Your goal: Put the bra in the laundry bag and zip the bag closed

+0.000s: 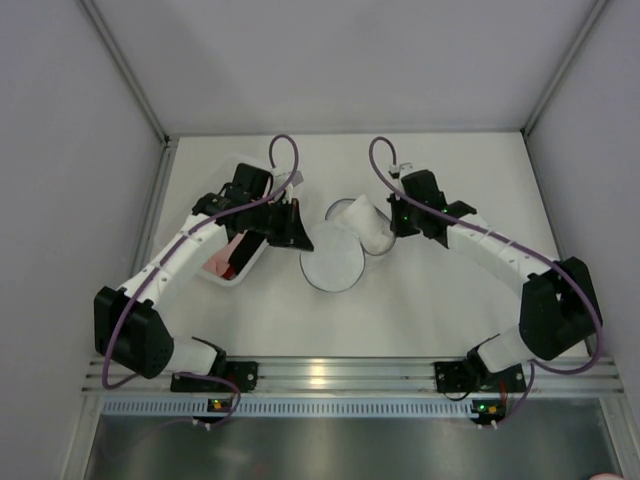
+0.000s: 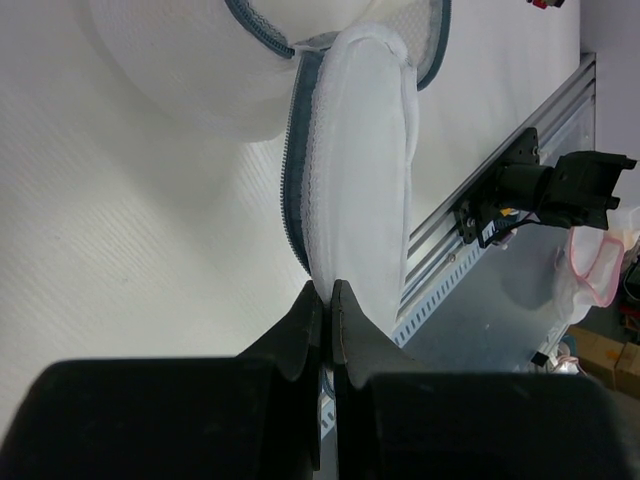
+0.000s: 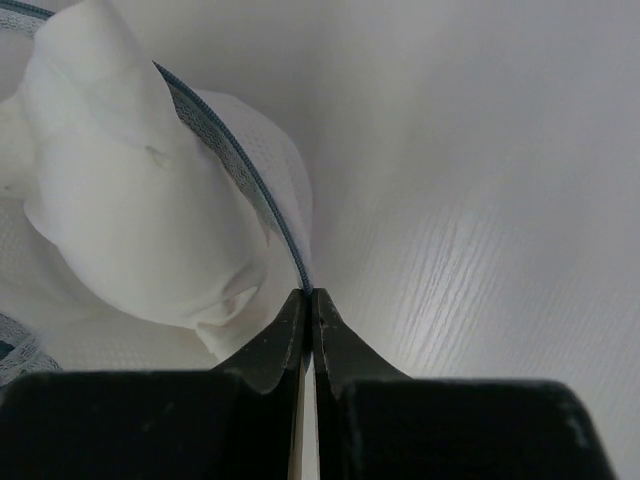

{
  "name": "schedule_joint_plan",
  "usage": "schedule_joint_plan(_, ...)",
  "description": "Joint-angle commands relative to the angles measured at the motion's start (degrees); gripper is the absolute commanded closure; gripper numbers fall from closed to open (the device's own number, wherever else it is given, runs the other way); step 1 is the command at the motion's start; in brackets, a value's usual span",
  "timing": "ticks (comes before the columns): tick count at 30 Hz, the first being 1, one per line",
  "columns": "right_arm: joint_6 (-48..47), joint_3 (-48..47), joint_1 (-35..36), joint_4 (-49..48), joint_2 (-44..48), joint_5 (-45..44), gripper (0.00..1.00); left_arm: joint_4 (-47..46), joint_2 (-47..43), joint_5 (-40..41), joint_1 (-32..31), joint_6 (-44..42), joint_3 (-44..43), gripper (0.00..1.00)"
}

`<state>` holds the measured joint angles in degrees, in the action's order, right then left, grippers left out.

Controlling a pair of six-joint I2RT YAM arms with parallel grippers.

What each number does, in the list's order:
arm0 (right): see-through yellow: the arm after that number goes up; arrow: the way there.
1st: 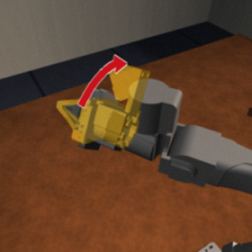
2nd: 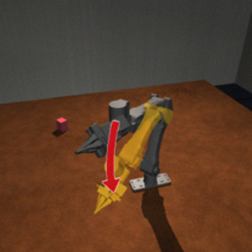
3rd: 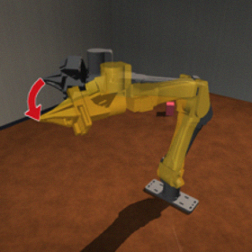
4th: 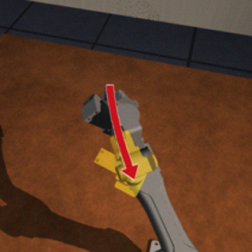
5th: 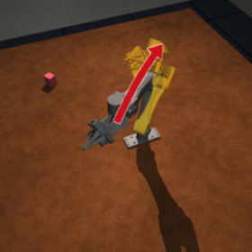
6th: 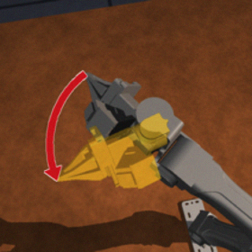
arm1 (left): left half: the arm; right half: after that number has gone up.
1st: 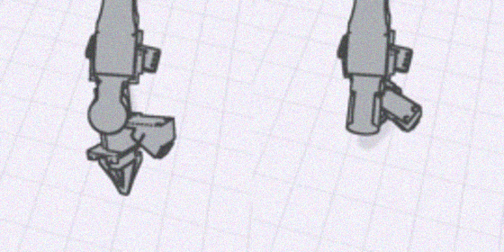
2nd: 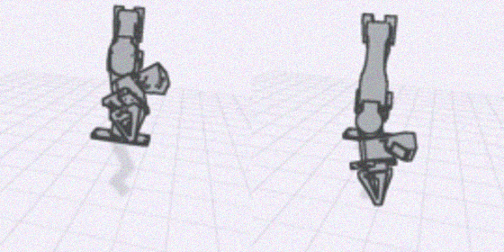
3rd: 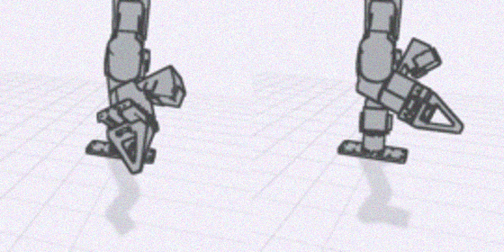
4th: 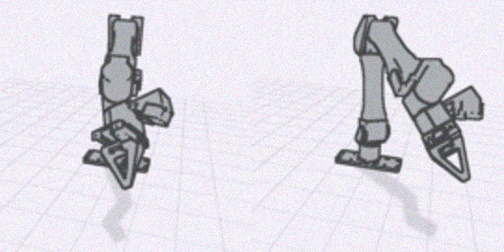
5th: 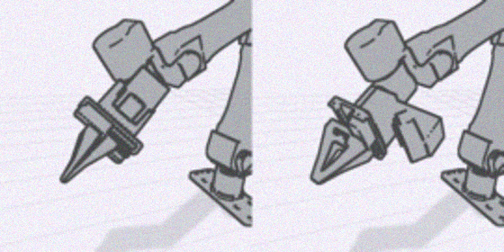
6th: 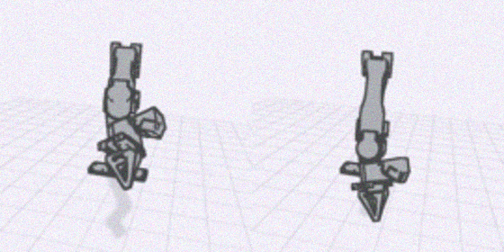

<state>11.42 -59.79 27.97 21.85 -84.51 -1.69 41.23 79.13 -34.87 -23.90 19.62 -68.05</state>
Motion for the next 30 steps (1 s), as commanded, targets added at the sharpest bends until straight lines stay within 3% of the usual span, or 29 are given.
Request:
schedule_joint_plan(1, 1.15, -2.79, -0.63, -3.04, 3.29, -1.46, 1.00, -0.63, -1.53, -0.64, 0.34, 0.42, -3.04, 1.00)
schedule_joint_plan(7, 3.69, -2.89, 3.05, 0.57, 17.96, -13.68, 1.00, 4.29, 1.72, 14.39, 0.52, 0.24, -7.53, 1.00)
schedule_joint_plan(9, 6.23, 0.71, 6.03, -1.45, 20.95, -14.91, 1.00, 4.21, 2.60, 8.81, 2.00, 3.47, -8.67, 1.00)
schedule_joint_plan(12, 11.42, 6.17, 13.48, -1.37, 20.79, -23.59, 1.00, 4.29, 4.97, 1.32, 3.59, 7.79, -11.75, 1.00)
schedule_joint_plan(17, 17.49, 13.03, 14.75, -7.61, 20.09, -22.64, 1.00, 4.29, 5.07, 0.07, 3.60, 8.95, -11.85, 1.00)
schedule_joint_plan(22, 14.51, 11.02, 15.36, -7.52, 19.03, -26.43, 1.00, 4.64, 4.54, -1.60, 3.86, 9.30, -8.68, 1.00)
schedule_joint_plan(27, 13.81, 10.04, 15.36, -9.01, 16.05, -23.27, 1.00, 6.49, 4.80, 5.51, 4.04, 8.68, -8.15, 1.00)
schedule_joint_plan(30, 11.88, 9.43, 15.36, -9.36, 13.76, -21.07, 1.00, 6.49, 4.36, 5.00, 4.13, 8.34, -7.80, 1.00)
